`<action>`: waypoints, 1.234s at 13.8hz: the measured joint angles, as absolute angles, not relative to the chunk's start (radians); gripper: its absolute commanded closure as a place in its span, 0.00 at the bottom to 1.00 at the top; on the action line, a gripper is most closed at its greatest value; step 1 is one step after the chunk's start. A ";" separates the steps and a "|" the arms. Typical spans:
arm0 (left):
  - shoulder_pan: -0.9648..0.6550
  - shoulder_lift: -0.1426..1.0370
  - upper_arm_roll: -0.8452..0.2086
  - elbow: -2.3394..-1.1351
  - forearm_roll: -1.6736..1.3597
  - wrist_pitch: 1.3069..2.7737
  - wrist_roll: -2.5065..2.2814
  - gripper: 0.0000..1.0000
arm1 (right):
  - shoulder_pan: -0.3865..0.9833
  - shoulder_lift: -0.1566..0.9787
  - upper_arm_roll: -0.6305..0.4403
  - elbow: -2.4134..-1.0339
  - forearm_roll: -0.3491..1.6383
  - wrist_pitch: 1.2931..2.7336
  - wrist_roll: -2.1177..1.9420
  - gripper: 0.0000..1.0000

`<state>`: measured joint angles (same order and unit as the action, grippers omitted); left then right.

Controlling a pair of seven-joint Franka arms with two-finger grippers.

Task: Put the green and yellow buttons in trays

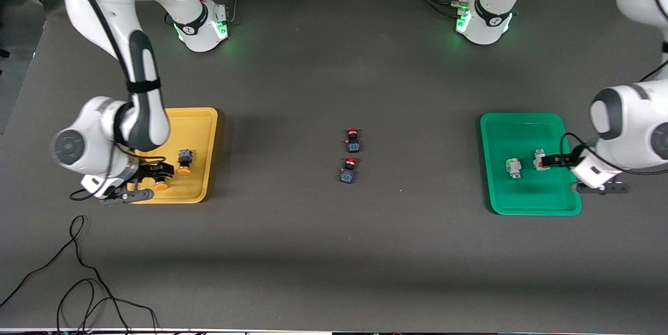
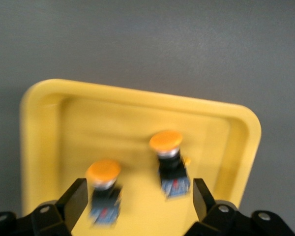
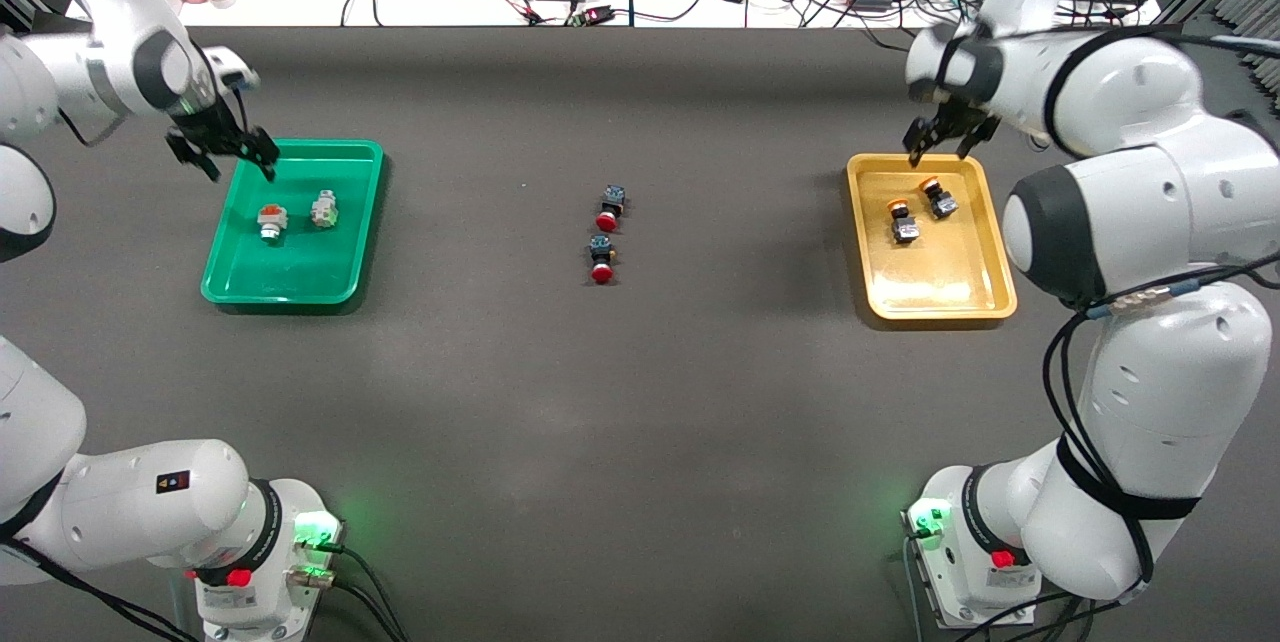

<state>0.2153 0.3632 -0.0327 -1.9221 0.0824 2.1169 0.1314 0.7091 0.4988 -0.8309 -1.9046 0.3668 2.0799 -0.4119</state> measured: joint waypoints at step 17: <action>0.028 0.038 -0.050 -1.603 -0.011 1.508 0.034 0.00 | 0.705 0.418 -1.082 -1.214 0.359 1.195 -0.232 0.00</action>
